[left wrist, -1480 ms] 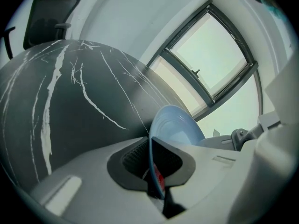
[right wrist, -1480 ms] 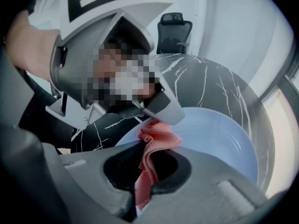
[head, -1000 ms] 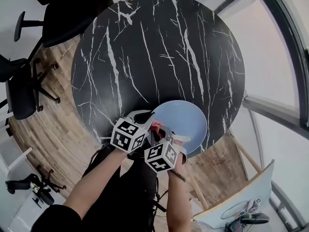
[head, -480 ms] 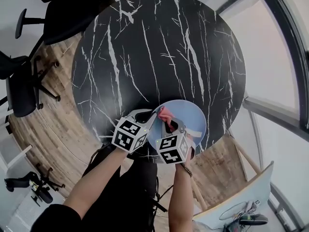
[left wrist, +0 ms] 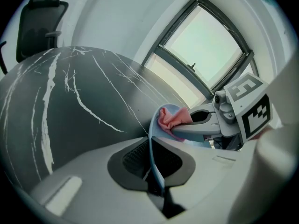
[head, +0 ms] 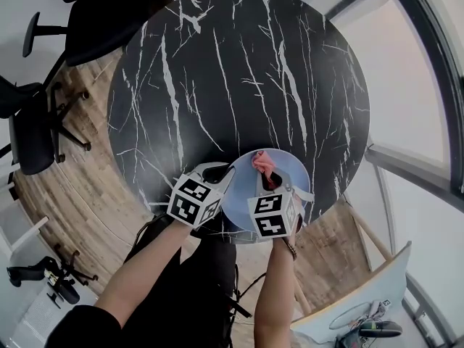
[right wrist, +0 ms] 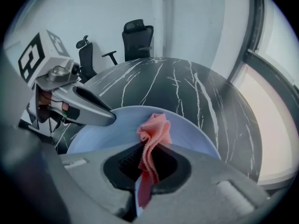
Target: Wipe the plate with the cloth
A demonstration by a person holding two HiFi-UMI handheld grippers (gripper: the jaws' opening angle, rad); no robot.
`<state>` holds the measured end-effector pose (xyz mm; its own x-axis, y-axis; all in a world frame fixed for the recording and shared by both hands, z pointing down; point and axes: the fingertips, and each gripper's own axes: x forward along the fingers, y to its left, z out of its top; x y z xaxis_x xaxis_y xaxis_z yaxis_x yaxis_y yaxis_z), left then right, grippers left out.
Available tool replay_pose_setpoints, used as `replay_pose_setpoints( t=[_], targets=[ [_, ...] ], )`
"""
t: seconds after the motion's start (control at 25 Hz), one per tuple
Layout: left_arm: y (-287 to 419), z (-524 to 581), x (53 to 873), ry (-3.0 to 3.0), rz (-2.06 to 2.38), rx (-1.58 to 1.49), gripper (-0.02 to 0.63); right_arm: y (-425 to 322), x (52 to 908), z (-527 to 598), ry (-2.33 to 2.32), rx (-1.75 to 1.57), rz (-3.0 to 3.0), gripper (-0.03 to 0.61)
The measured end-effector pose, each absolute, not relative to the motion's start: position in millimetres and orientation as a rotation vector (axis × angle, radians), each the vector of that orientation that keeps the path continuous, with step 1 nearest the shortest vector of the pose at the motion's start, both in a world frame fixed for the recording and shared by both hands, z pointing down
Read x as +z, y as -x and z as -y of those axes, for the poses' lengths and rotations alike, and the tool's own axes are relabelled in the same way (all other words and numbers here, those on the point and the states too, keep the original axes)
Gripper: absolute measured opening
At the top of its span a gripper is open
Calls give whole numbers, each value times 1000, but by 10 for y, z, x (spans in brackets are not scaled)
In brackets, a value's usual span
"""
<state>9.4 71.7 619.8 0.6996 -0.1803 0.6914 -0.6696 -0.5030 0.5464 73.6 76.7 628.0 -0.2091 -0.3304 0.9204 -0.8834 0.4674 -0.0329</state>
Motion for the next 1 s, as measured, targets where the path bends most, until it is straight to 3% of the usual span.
replay_pose_setpoints(
  t=[0.44,1.0],
  targets=[
    [-89,-720,6195,-2032,658,713,17,-1356,6272,-606,-1157,664,1636,11],
    [-63,-765,6194,-1992,702,689,17,-1286,6244,-774,-1228,619,1664,11]
  ],
)
